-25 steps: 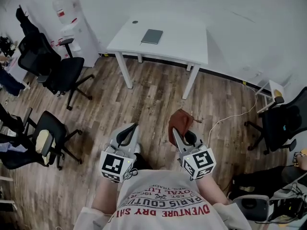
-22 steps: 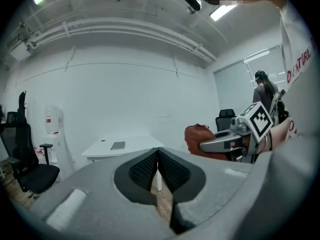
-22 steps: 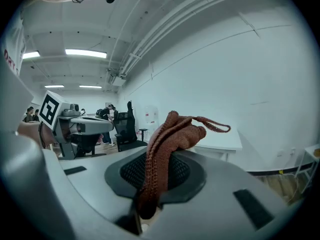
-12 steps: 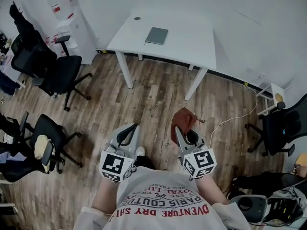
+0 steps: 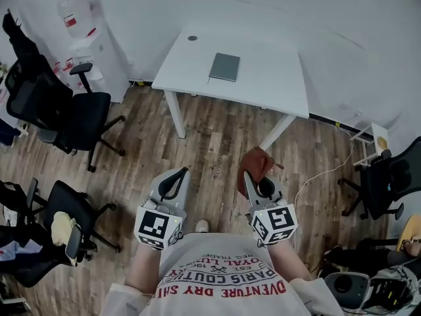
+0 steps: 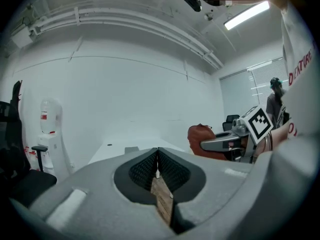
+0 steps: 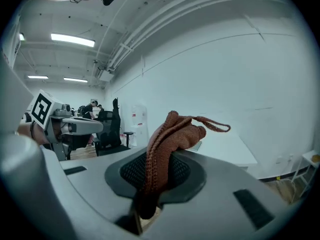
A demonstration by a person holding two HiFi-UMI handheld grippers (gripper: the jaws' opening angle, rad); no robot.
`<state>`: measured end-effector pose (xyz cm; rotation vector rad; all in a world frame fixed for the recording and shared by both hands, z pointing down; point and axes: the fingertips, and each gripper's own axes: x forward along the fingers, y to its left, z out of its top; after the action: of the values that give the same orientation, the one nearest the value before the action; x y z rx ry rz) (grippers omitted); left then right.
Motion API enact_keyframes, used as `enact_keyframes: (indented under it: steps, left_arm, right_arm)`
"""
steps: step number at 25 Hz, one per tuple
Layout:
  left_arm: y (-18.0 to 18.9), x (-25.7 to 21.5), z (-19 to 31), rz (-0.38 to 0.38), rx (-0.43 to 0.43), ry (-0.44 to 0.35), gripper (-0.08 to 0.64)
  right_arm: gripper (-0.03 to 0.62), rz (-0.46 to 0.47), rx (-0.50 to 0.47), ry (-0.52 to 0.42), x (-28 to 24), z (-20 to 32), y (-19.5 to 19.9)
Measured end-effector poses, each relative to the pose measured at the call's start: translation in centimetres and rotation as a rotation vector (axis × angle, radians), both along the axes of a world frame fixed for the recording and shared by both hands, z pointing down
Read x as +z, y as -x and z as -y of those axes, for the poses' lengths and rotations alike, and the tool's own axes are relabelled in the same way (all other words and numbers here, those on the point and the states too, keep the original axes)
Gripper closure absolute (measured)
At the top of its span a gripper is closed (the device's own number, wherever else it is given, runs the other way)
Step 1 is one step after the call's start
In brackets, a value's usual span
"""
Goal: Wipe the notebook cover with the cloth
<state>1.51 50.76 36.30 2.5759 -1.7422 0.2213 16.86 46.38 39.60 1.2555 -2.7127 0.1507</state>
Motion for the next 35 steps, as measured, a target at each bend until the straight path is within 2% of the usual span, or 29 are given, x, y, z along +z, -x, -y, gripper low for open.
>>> enact_keyframes:
  steps: [4,9,16,19,26,32,35]
  left_arm:
    - [3.3,1.1,2.1,0.001,0.026,0.027,0.549]
    - [6.1,2.6,4.9,-0.026,0.023,0.065,0.549]
    - [9.6,4.5,10.1,-0.057,-0.039,0.1,0.549]
    - [10.7,5.1,13.5,-0.059,-0.063,0.118,0.549]
    - [13.4,4.1,23.3,-0.017,-0.054,0.125,0.549]
    - [14.4,3.4,33.5,0.0,-0.024,0.129,0.549]
    - [14.8,3.5,37.6,-0.034,-0.005,0.148,0.549]
  right_arm:
    - [0.522,-0.004,0.03,0.01,0.5,2.3,3.4]
    - [0.522,-0.037,0.012,0.048,1.8,5.0,6.6]
    - [0.522,-0.069,-0.034,0.081,3.5,11.3,9.4]
    - [0.522,-0.07,-0.055,0.098,4.2,15.3,10.8]
    - [0.522,-0.06,-0.056,0.108,3.3,25.8,14.1]
    - [0.522,-0.071,-0.023,0.118,2.7,34.4,14.1]
    - [0.522,-0.075,0.023,0.14,2.9,37.7,13.7]
